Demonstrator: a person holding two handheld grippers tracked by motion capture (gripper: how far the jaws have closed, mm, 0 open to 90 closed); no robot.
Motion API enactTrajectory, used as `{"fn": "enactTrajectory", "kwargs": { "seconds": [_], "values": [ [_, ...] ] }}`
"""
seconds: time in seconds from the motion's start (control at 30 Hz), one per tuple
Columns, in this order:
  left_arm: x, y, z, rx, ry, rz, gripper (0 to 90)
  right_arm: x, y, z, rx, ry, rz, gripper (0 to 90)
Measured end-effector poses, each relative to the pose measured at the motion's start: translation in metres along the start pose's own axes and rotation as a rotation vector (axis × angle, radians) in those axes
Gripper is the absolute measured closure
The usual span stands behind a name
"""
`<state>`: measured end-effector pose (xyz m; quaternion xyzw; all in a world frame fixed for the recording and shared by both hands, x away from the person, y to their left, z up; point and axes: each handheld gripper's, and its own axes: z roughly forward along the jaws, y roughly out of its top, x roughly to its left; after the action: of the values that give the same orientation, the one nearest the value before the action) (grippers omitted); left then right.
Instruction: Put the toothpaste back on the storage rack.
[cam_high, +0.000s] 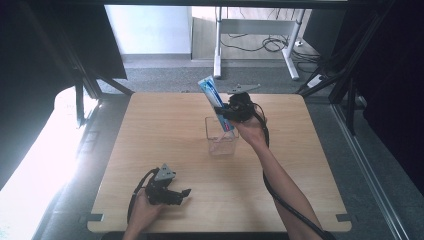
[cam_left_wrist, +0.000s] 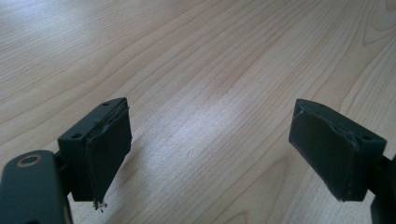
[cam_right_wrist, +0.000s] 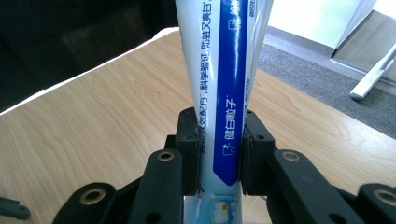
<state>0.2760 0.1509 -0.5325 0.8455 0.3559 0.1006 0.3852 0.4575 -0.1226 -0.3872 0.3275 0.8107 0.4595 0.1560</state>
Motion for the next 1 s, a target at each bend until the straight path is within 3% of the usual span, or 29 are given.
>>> {"fn": "enactTrajectory", "kwargs": {
  "seconds": [0.33,1.0],
  "values": [
    [0.000,-0.001,0.001,0.005,0.002,0.002,13.4,-0.002,-0.016,0.017,0.019,-0.009,-0.006,73.0],
    [-0.001,-0.001,0.003,0.014,0.003,0.007,13.4,-0.003,-0.043,0.031,0.054,-0.016,-0.038,72.5]
  ]
}}
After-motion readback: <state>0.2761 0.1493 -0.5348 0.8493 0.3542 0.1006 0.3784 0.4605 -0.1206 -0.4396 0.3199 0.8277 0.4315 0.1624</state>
